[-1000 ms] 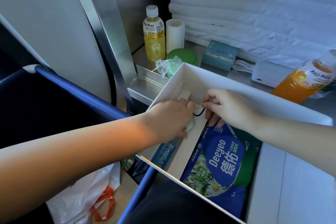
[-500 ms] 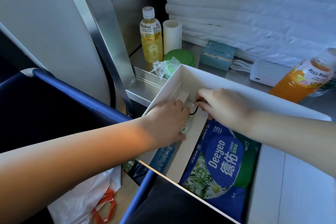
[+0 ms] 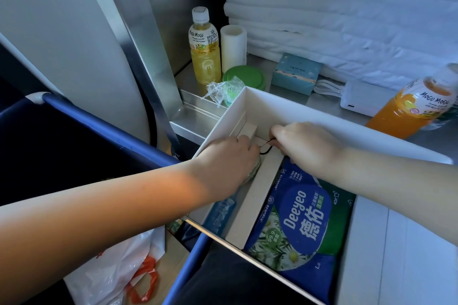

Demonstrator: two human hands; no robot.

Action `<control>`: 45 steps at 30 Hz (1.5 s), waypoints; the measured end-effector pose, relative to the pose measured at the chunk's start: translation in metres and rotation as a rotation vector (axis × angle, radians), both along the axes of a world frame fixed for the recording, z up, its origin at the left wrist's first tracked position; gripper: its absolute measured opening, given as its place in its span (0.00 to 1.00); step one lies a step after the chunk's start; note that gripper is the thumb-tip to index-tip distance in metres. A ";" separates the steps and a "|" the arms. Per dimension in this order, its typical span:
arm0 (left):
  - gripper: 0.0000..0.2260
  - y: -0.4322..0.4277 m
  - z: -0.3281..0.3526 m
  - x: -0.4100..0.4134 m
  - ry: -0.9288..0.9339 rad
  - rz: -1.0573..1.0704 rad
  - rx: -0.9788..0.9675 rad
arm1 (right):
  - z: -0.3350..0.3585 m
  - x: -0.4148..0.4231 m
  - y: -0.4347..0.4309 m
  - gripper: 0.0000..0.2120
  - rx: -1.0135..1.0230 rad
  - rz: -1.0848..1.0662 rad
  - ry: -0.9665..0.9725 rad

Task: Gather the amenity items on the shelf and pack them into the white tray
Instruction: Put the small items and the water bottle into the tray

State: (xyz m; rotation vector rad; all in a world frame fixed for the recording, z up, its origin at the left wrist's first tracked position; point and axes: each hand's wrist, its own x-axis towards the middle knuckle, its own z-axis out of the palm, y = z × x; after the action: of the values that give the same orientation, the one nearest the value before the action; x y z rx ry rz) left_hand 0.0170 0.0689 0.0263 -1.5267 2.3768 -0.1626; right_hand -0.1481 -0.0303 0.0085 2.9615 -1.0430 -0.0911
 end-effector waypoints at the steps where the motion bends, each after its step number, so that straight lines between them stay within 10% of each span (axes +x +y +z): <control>1: 0.15 0.000 -0.001 0.000 0.000 0.007 0.010 | 0.001 0.000 -0.001 0.12 -0.012 0.007 0.013; 15: 0.11 -0.006 -0.002 0.004 -0.018 0.023 0.065 | 0.000 0.022 0.004 0.13 -0.146 0.105 0.383; 21: 0.11 -0.007 0.000 0.003 -0.021 0.020 0.081 | -0.017 0.019 0.005 0.23 -0.304 0.199 0.328; 26: 0.07 -0.006 0.001 0.004 -0.024 0.001 0.080 | -0.004 0.012 0.005 0.13 -0.425 0.300 0.174; 45: 0.14 -0.008 -0.001 0.004 -0.022 0.018 0.084 | -0.018 0.009 -0.001 0.19 -0.214 0.376 0.156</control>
State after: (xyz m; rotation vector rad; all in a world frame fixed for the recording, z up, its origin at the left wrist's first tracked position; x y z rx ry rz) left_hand 0.0207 0.0605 0.0254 -1.5002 2.3211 -0.0743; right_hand -0.1389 -0.0317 -0.0097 2.8387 -0.4372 -0.1909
